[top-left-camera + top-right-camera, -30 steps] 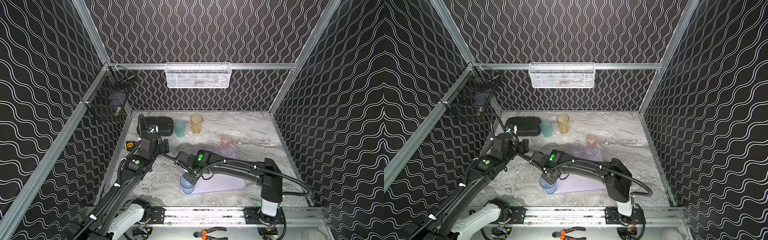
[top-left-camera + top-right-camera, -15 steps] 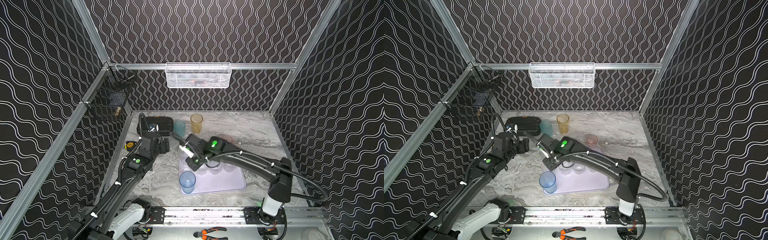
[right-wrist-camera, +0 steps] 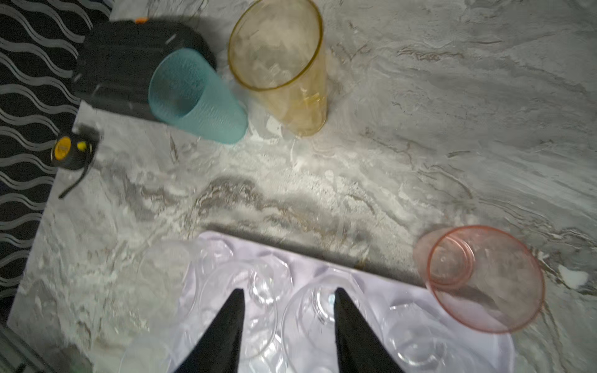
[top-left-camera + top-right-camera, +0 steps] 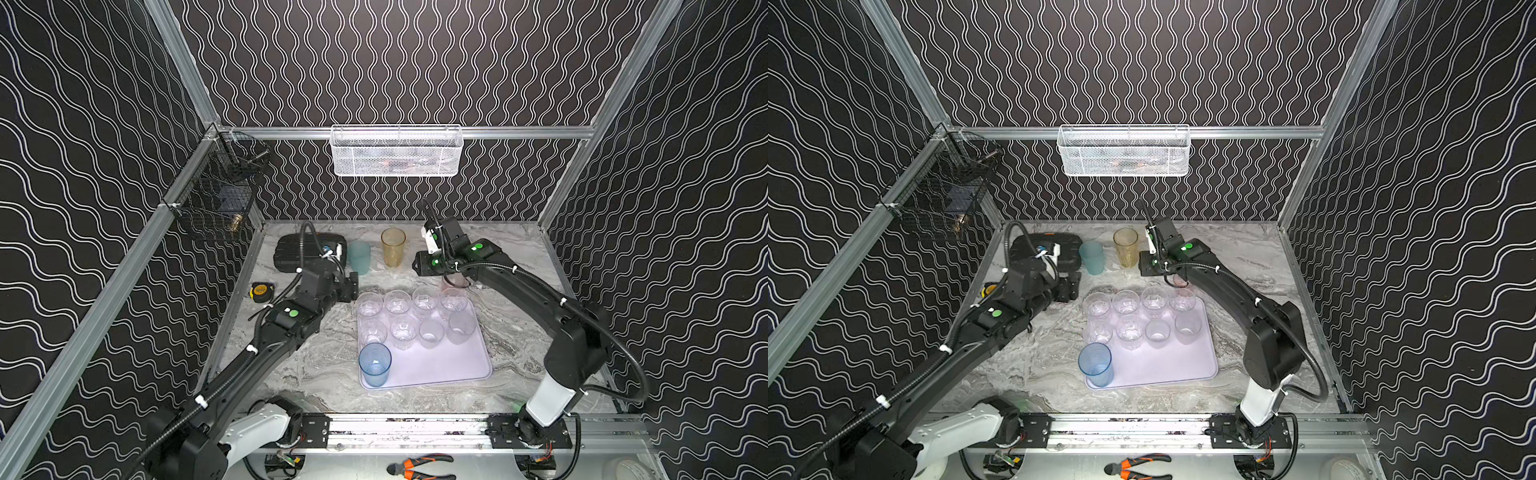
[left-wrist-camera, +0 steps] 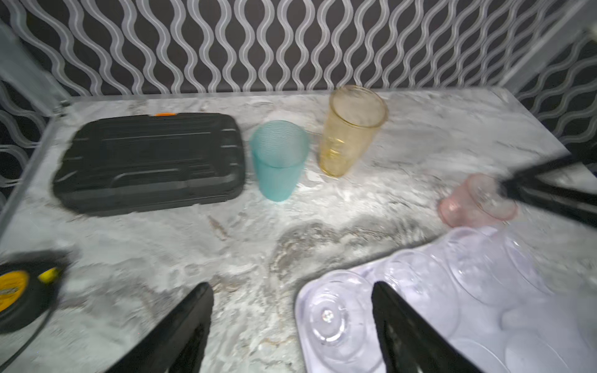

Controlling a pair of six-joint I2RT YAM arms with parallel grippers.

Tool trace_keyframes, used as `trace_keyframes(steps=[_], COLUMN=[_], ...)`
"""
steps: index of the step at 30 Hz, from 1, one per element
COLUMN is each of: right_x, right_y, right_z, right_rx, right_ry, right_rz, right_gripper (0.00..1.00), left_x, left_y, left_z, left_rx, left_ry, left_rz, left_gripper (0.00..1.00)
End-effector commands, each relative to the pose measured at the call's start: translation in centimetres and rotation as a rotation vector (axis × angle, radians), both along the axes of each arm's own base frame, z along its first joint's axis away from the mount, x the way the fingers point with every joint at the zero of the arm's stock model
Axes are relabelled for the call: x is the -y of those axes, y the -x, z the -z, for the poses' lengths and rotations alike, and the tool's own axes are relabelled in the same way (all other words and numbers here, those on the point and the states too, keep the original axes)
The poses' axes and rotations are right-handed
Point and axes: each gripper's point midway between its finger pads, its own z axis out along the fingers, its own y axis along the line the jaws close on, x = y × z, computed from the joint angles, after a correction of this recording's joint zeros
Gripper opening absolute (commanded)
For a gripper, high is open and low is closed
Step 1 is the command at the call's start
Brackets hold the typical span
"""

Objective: Place the glasses into the tray
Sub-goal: Place the glass on the tray, then pick up the glass from the top-center of the table.

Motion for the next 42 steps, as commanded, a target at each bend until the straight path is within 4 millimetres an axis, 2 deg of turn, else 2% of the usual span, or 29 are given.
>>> trace_keyframes(steps=[1,2,4,7,8,12,17,22,25,30,36,42], right_x=[-1.4,-1.9,-1.1,-1.8,-2.1,-2.6,-3.6,-3.5,-3.6,-3.0,-2.3,-2.0], right_y=[-3.8,-4.5,-6.8,-8.7,-9.5,-11.7,-13.2,-14.0,-14.3,-14.3,-14.0,-13.7], right_z=[-1.4,-1.2,-0.5,-0.1,1.2,2.8,4.0,5.4,6.5,7.0,6.0,4.0], right_rx=[0.067,0.069,0.069,0.079,0.069,0.079,0.099,0.09,0.079,0.079,0.1,0.137], right_ry=[-0.133,-0.139,-0.136,-0.139,-0.13,-0.096,-0.11,-0.095,-0.076,-0.036,-0.004,0.006], right_rz=[0.062,0.065,0.103,0.103,0.102,0.112,0.09,0.1,0.091,0.099,0.097,0.082], right_gripper=[0.51,0.53,0.55,0.57,0.57,0.58,0.58,0.56,0.51,0.4,0.25,0.08], left_x=[1.4,1.7,2.0,2.0,1.9,1.9,1.8,1.8,1.7,1.7,1.7,1.6], left_y=[-0.9,-0.9,-1.1,-1.2,-1.2,-1.1,-1.1,-1.1,-1.1,-1.1,-1.1,-1.2], left_z=[0.2,0.8,2.0,3.3,3.5,3.8,4.0,3.9,3.7,3.7,3.8,3.9], left_rx=[0.052,0.049,0.038,0.031,0.031,0.048,0.047,0.054,0.058,0.059,0.059,0.056], left_ry=[-0.082,-0.11,-0.148,-0.182,-0.186,-0.183,-0.19,-0.19,-0.188,-0.189,-0.191,-0.197], left_rz=[0.036,0.047,0.061,0.073,0.075,0.077,0.078,0.073,0.071,0.07,0.067,0.063], left_gripper=[0.81,0.82,0.82,0.83,0.83,0.84,0.84,0.84,0.84,0.84,0.84,0.84])
